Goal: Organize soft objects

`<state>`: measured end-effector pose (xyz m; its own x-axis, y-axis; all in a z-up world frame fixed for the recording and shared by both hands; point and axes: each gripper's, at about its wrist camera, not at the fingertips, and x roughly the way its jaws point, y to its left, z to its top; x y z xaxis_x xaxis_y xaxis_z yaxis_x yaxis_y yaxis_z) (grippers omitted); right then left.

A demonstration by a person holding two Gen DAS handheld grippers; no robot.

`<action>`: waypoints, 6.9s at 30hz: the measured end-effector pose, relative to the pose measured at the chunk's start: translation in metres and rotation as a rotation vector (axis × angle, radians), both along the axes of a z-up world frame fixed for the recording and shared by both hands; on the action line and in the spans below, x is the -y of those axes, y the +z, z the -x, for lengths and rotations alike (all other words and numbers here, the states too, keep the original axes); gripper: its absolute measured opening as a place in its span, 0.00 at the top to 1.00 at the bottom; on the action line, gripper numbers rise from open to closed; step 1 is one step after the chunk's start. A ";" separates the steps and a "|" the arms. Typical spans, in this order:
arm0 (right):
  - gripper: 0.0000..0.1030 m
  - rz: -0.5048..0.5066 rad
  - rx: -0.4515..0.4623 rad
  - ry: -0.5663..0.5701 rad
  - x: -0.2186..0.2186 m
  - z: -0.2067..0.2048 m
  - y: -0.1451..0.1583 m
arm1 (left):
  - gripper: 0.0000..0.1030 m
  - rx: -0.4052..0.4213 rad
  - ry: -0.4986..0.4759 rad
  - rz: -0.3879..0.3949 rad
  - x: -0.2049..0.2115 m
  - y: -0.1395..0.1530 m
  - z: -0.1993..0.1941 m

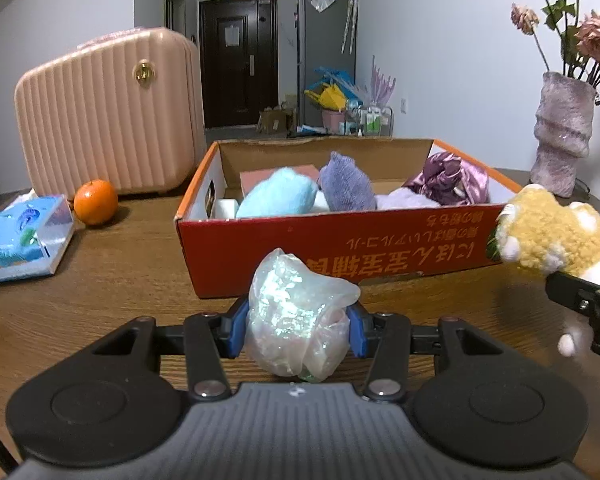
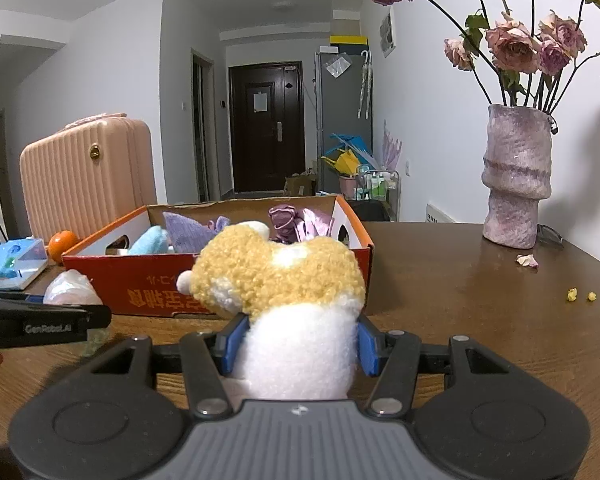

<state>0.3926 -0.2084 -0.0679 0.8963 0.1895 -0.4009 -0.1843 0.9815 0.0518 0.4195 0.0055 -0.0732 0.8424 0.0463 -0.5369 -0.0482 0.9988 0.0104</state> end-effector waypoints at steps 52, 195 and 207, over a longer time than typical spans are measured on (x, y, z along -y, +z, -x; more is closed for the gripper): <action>0.47 -0.043 0.133 0.077 -0.020 0.020 0.040 | 0.53 0.233 0.001 0.091 0.011 0.061 0.072; 0.00 -0.024 0.230 0.024 0.009 0.055 0.077 | 0.00 0.287 0.041 0.021 -0.024 0.090 0.098; 0.00 -0.017 0.236 0.010 0.030 0.140 0.083 | 0.00 0.304 0.025 -0.008 -0.024 0.088 0.181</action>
